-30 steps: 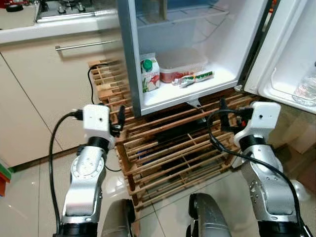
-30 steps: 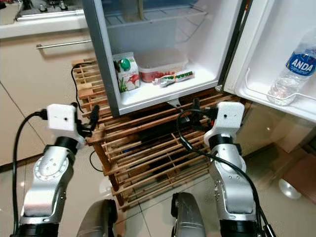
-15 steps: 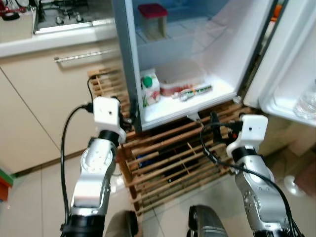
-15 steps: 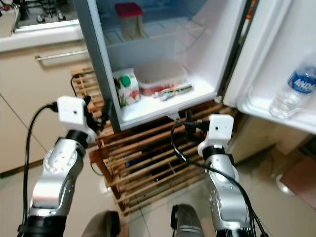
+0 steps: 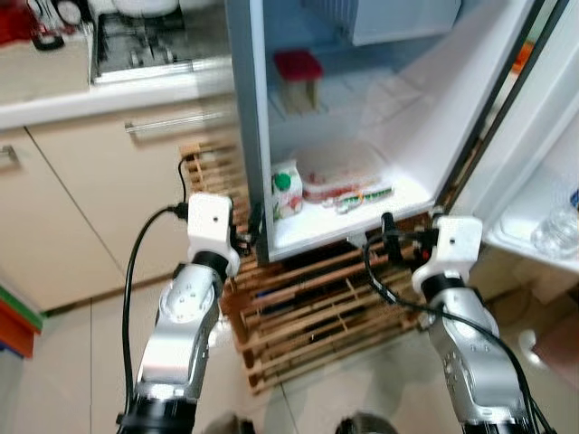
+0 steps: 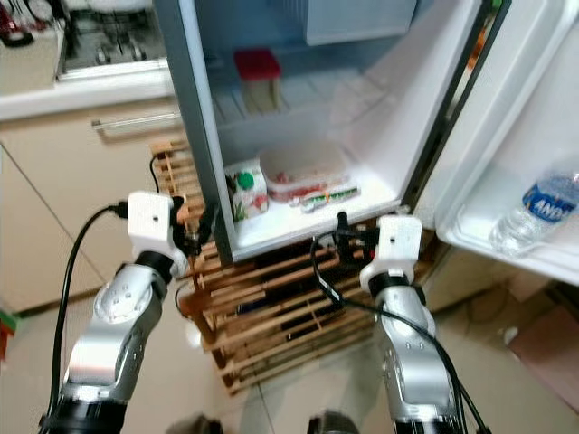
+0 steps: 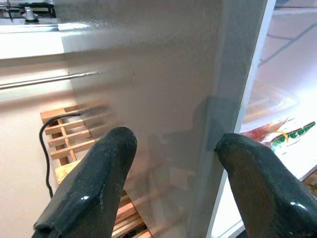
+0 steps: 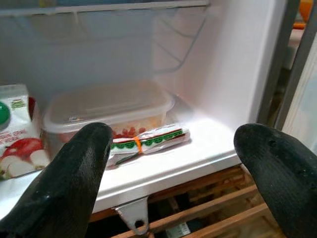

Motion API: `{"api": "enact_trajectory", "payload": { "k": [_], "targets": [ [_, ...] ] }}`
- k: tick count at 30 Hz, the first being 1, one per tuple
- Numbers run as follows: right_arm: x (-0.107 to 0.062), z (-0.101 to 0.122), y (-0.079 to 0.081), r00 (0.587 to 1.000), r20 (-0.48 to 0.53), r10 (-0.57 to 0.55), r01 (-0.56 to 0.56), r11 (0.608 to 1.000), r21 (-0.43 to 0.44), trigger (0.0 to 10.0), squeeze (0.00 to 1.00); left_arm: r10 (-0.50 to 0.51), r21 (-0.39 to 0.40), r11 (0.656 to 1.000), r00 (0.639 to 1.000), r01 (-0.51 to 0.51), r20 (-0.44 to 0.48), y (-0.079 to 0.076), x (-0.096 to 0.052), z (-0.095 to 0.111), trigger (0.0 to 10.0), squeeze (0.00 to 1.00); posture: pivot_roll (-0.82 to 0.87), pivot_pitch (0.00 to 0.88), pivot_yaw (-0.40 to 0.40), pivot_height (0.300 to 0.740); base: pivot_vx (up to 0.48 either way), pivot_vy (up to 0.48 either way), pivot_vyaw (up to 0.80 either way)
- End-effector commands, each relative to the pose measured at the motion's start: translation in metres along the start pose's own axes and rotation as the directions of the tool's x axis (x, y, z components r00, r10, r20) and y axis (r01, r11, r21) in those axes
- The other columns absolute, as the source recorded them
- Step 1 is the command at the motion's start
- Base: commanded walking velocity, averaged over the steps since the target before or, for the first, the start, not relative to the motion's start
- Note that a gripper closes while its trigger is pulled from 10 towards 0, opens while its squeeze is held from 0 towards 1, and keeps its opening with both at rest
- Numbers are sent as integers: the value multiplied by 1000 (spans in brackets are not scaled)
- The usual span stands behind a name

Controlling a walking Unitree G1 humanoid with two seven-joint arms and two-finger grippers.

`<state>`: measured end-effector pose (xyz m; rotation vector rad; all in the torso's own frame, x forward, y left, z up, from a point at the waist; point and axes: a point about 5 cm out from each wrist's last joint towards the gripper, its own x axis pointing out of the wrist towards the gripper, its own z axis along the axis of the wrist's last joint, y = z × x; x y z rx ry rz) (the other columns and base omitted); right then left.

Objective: Restocking fridge

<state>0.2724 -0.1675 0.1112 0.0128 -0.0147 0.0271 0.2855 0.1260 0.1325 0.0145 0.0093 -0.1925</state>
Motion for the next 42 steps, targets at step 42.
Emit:
{"api": "enact_trajectory", "payload": {
  "k": [42],
  "targets": [
    [-18,-17,-20,999,-40,-11,8,997,-76,10000,0,35,54,998,995,-40,90,5,16,20,10000,0,-57,0,15,740,-133,-126,0]
  ]
}}
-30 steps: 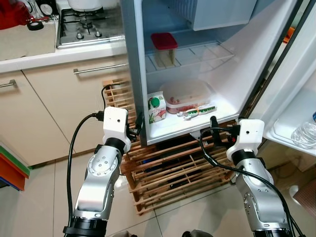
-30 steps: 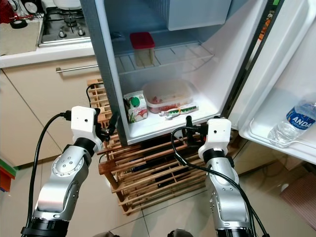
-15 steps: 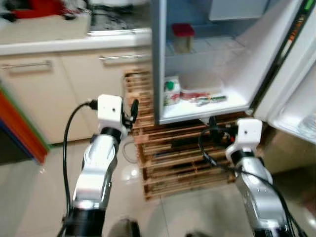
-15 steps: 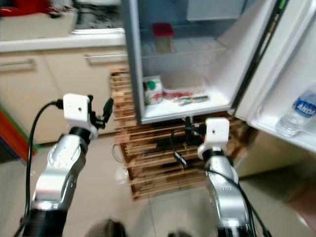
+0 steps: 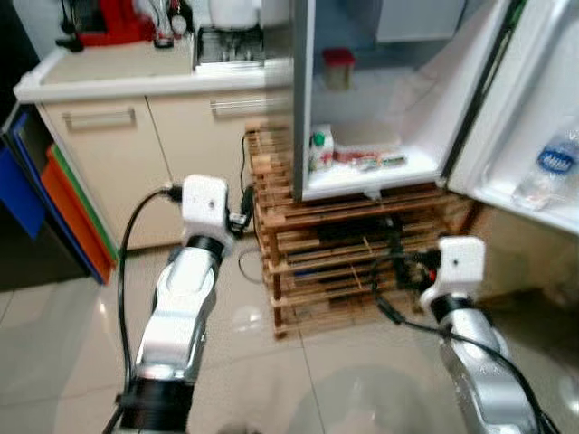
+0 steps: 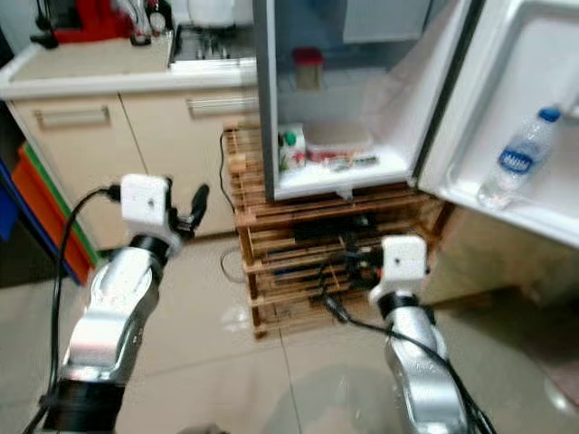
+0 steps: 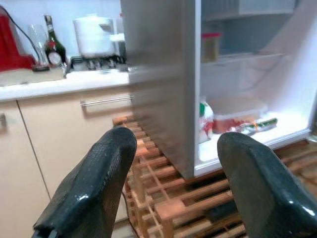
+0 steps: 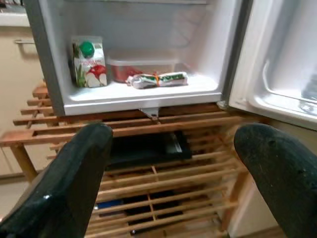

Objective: Restocking fridge

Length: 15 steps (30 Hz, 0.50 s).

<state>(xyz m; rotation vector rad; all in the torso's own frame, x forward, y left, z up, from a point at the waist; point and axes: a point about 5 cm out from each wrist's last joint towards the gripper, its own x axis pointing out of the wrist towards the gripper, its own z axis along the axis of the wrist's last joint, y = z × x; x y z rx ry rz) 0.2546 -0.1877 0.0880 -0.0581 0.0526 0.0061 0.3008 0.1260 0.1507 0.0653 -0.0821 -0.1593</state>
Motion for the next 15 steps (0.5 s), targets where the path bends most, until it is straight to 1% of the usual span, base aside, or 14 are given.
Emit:
{"api": "enact_trajectory", "payload": {
  "k": [1,3,7,15],
  "targets": [
    [0,6,0,1000,27,10,-10,1000,-5,10000,0,3,17,1000,1000,-3,7,1,1,2,10000,0,-58,0,16,740,0,-480,0],
    [-1,5,1,1000,28,13,-13,1000,-4,10000,0,-2,35,999,1000,2,11,0,2,2,10000,0,-61,0,16,740,0,-480,0],
    [-2,5,5,999,31,32,-32,999,-3,10000,0,7,28,1000,1000,-7,-1,0,2,-1,10000,0,-63,0,16,740,0,-480,0],
    [-4,7,7,998,44,49,-48,999,-13,10000,0,4,41,999,1000,-4,-12,0,3,-3,10000,0,-68,0,17,740,0,-474,0]
  ]
}}
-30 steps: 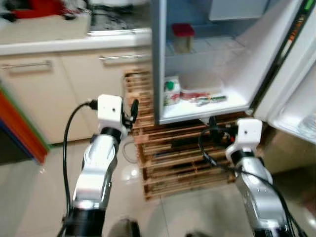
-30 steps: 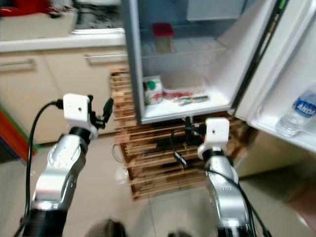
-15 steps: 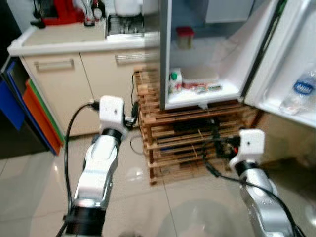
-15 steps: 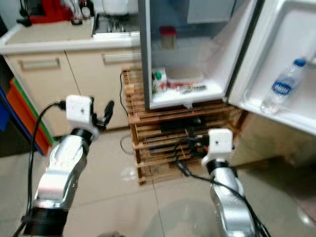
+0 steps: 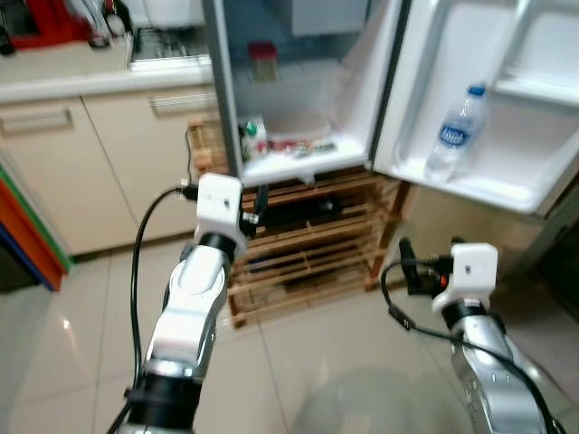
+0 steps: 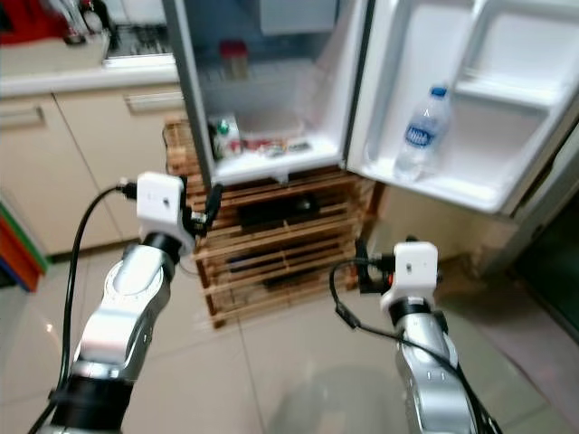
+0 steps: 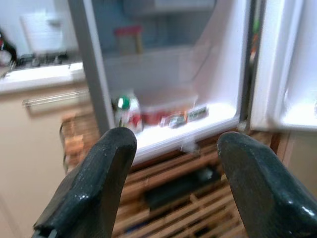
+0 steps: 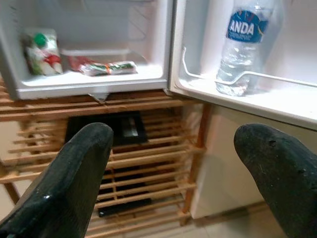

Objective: Restocking fridge

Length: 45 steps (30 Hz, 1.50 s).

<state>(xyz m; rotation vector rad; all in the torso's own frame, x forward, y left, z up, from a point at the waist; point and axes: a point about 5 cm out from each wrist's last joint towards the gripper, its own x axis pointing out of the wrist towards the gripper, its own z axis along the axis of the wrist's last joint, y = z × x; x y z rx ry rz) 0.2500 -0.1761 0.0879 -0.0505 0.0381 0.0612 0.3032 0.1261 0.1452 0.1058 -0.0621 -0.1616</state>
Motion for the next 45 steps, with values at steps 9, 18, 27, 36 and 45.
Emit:
{"api": "enact_trajectory", "payload": {
  "k": [9,18,27,36,45],
  "targets": [
    [2,10,10,997,48,63,-61,997,-47,10000,0,59,-22,998,998,-59,2,2,4,2,10000,0,-67,0,15,740,0,-451,0],
    [15,10,6,999,37,32,-32,999,-5,10000,0,96,-72,993,995,-99,-40,7,-3,-19,10000,0,-54,0,1,740,0,-450,405],
    [34,18,1,997,71,3,0,999,-43,10000,0,122,-88,988,990,-129,-76,9,-7,-35,10000,0,-49,0,-13,740,0,-450,513],
    [41,21,-8,995,92,-37,43,997,-58,10000,0,118,-53,991,992,-120,-47,7,-2,-32,10000,0,-51,0,-10,740,189,-377,241],
    [42,20,-3,995,97,-20,27,997,-75,10000,0,96,-38,995,995,-97,-27,6,4,-28,10000,0,-52,0,-8,740,373,-296,0]
  ]
}}
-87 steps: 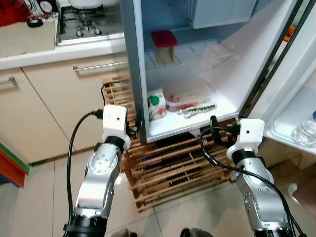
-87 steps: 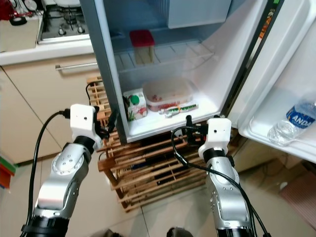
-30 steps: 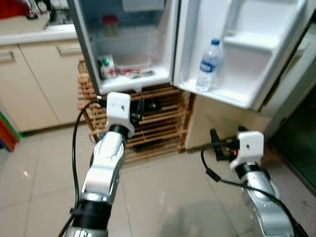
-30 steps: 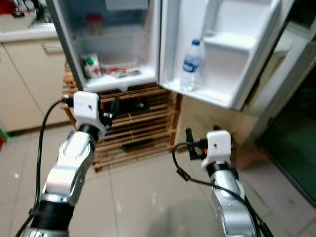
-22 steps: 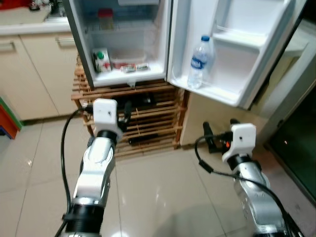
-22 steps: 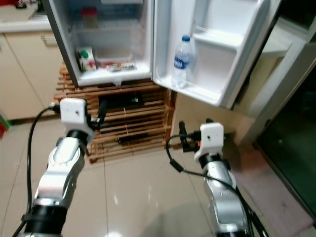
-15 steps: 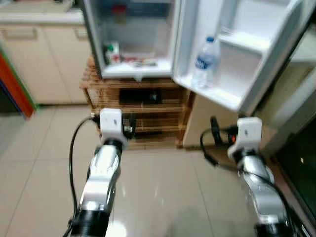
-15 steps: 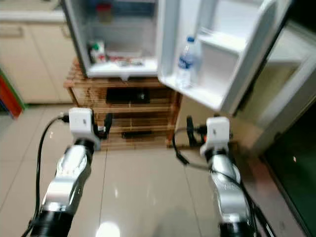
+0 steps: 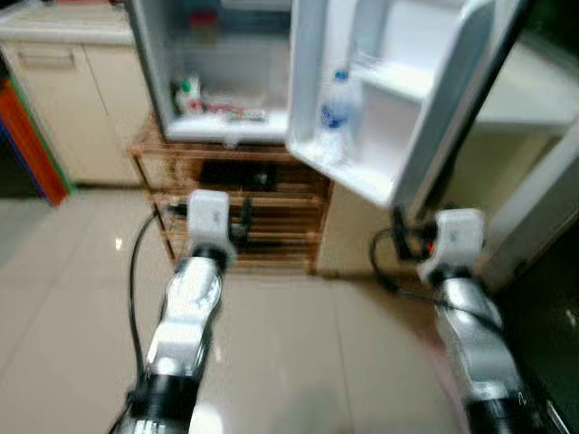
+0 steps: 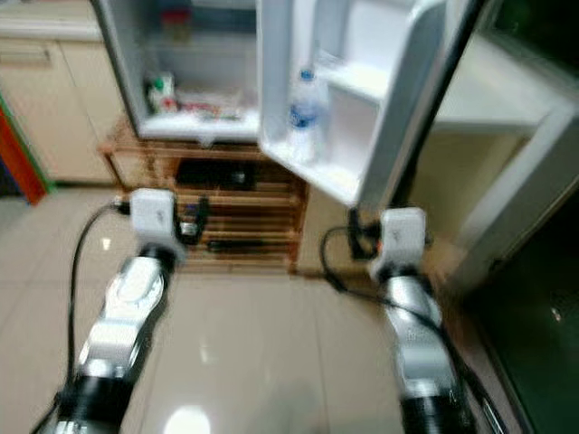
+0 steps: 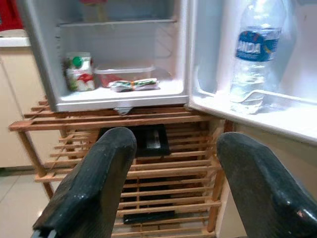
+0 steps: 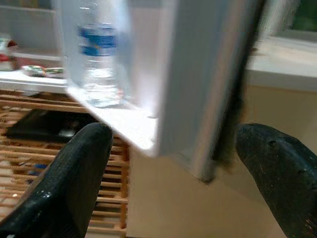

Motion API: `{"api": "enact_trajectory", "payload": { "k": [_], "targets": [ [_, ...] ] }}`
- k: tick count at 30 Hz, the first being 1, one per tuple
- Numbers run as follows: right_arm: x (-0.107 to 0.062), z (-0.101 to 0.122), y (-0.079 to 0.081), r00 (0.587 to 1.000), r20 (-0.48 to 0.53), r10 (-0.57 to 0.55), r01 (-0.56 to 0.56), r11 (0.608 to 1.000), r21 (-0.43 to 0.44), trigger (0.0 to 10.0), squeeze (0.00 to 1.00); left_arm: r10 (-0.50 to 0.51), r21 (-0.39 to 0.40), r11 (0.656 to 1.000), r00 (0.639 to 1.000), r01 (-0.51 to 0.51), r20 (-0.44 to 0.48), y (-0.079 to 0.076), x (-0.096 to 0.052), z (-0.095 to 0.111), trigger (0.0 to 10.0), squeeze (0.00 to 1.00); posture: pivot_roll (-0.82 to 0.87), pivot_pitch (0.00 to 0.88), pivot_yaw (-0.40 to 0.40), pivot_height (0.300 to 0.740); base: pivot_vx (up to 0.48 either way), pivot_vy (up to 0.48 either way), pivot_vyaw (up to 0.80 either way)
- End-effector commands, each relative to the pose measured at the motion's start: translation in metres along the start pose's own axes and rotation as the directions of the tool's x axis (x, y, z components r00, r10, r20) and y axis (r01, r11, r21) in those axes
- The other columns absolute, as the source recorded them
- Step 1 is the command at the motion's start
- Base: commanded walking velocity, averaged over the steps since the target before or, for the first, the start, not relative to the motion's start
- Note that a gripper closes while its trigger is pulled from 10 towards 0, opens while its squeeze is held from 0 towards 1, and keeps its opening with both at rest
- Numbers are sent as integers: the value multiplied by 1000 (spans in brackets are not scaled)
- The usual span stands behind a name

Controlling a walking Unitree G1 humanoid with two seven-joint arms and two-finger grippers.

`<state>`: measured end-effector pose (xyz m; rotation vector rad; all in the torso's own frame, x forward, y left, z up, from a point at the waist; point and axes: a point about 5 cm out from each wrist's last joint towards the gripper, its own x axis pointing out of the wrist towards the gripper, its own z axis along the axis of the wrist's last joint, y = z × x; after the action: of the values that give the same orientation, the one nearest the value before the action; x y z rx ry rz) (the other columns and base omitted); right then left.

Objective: Restocking fridge

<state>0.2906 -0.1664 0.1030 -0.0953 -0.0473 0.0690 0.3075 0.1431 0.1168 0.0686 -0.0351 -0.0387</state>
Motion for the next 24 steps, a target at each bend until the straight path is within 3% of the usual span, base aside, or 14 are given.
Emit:
{"api": "enact_trajectory", "payload": {
  "k": [1,13,15,18,24],
  "targets": [
    [3,2,-10,1000,12,-28,28,999,-30,10000,0,-23,-5,1000,1000,23,6,-8,3,2,10000,0,-51,0,-8,740,416,0,0],
    [8,0,-11,1000,0,-28,28,999,-46,10000,0,-21,-27,999,1000,22,16,-8,4,1,10000,0,-45,0,-10,740,462,0,0],
    [12,-3,-15,999,-24,-44,42,996,-75,10000,0,-22,-32,999,1000,22,20,-9,4,2,10000,0,-43,0,-12,740,0,0,0],
    [21,-2,-35,985,-30,-171,165,975,-147,10000,0,-27,-3,1000,999,27,-27,-9,2,-8,10000,0,-42,0,-13,740,0,0,0],
    [24,-2,-45,977,-39,-208,198,963,-183,10000,0,-40,-18,999,996,39,-81,-8,-5,-19,10000,0,-30,0,-18,740,0,0,0]
  ]
}}
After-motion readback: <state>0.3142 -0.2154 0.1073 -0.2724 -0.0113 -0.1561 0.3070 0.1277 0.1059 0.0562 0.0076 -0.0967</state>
